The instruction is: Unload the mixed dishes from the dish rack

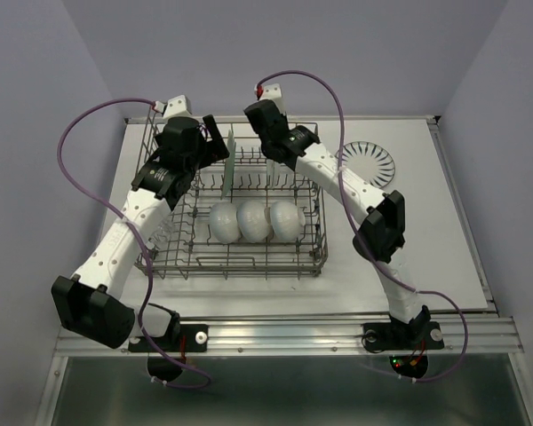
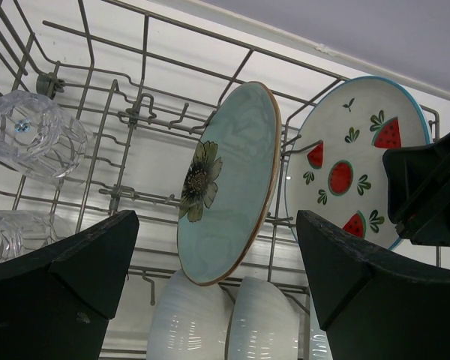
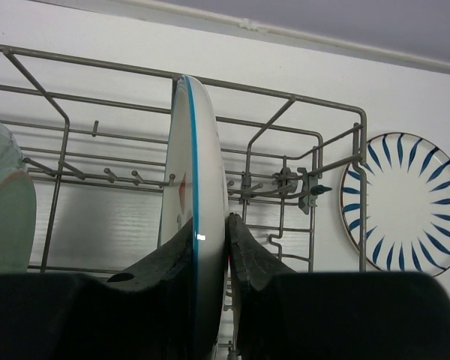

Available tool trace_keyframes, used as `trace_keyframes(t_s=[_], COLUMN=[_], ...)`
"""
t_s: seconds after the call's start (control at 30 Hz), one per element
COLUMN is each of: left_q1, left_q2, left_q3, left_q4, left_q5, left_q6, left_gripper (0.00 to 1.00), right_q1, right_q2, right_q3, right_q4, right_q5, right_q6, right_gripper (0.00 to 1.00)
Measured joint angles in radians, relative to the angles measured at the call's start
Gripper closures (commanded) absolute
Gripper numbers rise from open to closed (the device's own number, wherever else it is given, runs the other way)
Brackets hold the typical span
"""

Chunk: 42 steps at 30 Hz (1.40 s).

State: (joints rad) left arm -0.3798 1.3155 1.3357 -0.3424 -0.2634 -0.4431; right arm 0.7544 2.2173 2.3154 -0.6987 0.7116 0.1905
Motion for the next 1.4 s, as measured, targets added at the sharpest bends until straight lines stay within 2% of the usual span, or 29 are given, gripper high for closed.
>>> trace_keyframes(t_s=[0.7, 1.1, 1.2, 1.27, 1.37, 1.4], left_q1=[0.000, 0.001, 0.002, 0.002, 0.002, 0.002], left_q2=[0.024, 0.024, 0.024, 0.024, 0.024, 0.024], left_q3=[0.008, 0.008, 0.008, 0.010, 0.022, 0.028], left_q4=[-0.010, -0.011, -0.014, -0.014, -0.016, -0.016], left_q5=[-0.016, -0.021, -0.018, -0.014, -0.003, 0.001], left_q6=[0.000, 0.000, 0.000, 0.000, 0.001, 0.001], left_gripper=[0.01, 0.01, 0.01, 0.01, 0.01, 0.01], right_q1=[0.076, 0.077, 0.067, 0.021, -0.104, -0.179], right_q2=[0.036, -0.023, -0.086, -0.219, -0.398, -0.472], right_q3=[0.039, 0.072, 0.014, -0.124, -0.288, -0.346], right_q4=[0.182, 0.280, 0.303, 0.306, 0.293, 0.297], right_q5=[0.192, 0.196, 0.163, 0.064, -0.071, -0.111], right_q6=[-0.284, -0.290, -0.234, -0.143, -0.013, 0.031], right_gripper=[0.99, 0.99, 0.99, 0.99, 0.99, 0.99])
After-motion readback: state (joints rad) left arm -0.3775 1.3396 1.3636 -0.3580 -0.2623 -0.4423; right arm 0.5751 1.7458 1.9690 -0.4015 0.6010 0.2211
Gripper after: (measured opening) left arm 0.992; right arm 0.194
